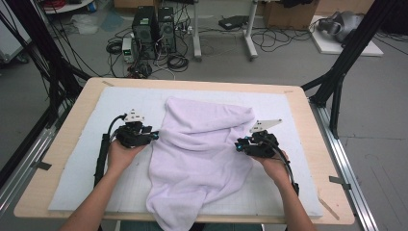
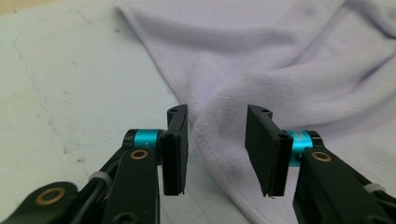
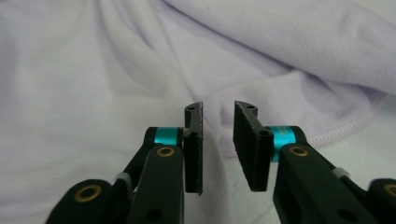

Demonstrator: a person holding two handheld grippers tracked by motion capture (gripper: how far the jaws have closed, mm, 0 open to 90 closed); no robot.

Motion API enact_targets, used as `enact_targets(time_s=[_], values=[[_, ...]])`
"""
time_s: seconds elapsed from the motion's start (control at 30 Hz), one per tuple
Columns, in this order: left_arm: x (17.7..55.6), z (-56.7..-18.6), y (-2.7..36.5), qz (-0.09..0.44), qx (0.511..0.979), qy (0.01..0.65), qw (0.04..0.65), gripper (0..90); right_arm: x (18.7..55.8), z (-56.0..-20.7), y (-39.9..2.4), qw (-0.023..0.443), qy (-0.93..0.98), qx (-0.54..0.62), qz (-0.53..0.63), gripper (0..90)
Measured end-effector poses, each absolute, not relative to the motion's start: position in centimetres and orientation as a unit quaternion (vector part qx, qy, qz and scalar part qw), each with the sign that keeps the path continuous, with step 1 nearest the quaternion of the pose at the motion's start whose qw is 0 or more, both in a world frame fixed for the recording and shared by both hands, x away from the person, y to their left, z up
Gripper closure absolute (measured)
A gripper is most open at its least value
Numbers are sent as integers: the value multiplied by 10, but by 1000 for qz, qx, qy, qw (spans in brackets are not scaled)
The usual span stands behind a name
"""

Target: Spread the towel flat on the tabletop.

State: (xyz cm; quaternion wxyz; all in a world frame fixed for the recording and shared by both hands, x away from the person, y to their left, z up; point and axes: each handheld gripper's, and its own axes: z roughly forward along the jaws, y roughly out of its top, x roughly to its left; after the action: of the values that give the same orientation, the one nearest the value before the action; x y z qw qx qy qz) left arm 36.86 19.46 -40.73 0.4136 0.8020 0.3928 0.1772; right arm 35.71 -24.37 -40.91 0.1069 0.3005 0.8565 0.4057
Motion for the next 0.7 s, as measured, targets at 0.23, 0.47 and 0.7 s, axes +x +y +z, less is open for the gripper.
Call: enact_targets(time_s=[0.23,0.47,0.7], values=[[330,-391,195,179,815,354,423,524,318,-389,-240,119,860,256,426,657],[285,-392,183,168,831,310,430,458,281,-403,-228,101,871,221,427,572],[257,-419,168,150,851,290,411,462,260,-424,-218,70,887,195,412,537]])
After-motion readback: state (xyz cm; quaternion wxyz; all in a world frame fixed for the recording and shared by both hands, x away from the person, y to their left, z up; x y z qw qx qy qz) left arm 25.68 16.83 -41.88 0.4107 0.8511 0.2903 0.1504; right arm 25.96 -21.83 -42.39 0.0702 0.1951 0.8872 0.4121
